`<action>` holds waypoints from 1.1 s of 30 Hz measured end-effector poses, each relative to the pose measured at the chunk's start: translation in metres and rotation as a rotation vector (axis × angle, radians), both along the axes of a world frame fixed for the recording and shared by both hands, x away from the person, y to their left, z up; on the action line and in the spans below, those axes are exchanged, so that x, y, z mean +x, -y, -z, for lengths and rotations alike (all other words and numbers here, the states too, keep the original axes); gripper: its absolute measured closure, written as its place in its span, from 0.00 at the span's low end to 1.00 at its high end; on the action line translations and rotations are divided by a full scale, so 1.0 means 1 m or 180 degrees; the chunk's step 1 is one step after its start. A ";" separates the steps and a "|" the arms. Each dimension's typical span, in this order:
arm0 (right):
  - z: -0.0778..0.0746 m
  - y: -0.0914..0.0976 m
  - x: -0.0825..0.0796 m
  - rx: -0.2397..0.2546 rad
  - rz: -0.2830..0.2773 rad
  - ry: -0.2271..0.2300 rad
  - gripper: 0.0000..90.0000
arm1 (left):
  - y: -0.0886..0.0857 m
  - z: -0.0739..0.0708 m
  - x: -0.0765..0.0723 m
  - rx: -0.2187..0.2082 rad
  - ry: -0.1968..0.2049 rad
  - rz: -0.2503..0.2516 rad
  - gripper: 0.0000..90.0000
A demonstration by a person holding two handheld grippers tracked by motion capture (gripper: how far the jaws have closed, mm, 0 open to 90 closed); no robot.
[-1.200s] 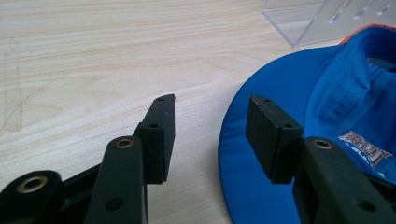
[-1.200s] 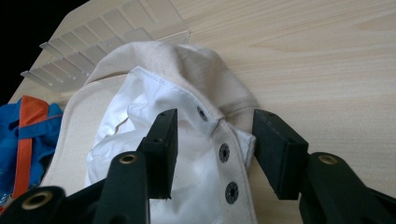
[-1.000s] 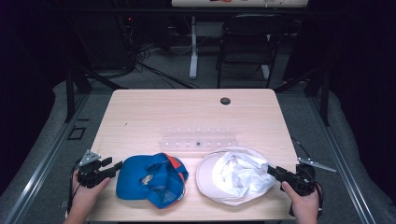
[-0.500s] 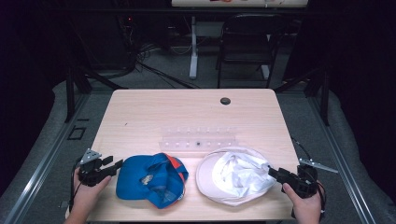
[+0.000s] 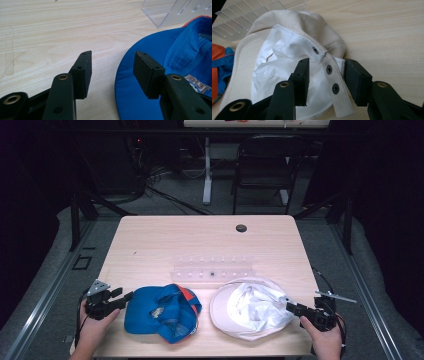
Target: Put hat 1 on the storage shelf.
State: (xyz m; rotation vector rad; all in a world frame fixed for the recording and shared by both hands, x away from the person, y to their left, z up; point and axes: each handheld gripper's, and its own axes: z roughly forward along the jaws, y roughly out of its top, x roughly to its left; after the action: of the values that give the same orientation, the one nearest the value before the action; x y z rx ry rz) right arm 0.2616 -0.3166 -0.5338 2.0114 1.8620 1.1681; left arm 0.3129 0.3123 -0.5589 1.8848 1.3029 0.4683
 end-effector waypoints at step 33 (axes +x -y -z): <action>0.002 -0.014 0.007 -0.0255 -0.0165 -0.0246 0.83 | -0.003 0.000 0.000 0.0007 -0.0001 -0.0041 0.57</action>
State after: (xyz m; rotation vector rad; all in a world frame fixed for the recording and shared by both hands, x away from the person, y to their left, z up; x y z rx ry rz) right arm 0.2687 -0.3022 -0.5354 2.0035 1.9755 1.0243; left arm 0.3127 0.3153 -0.5587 1.8793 1.3160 0.4764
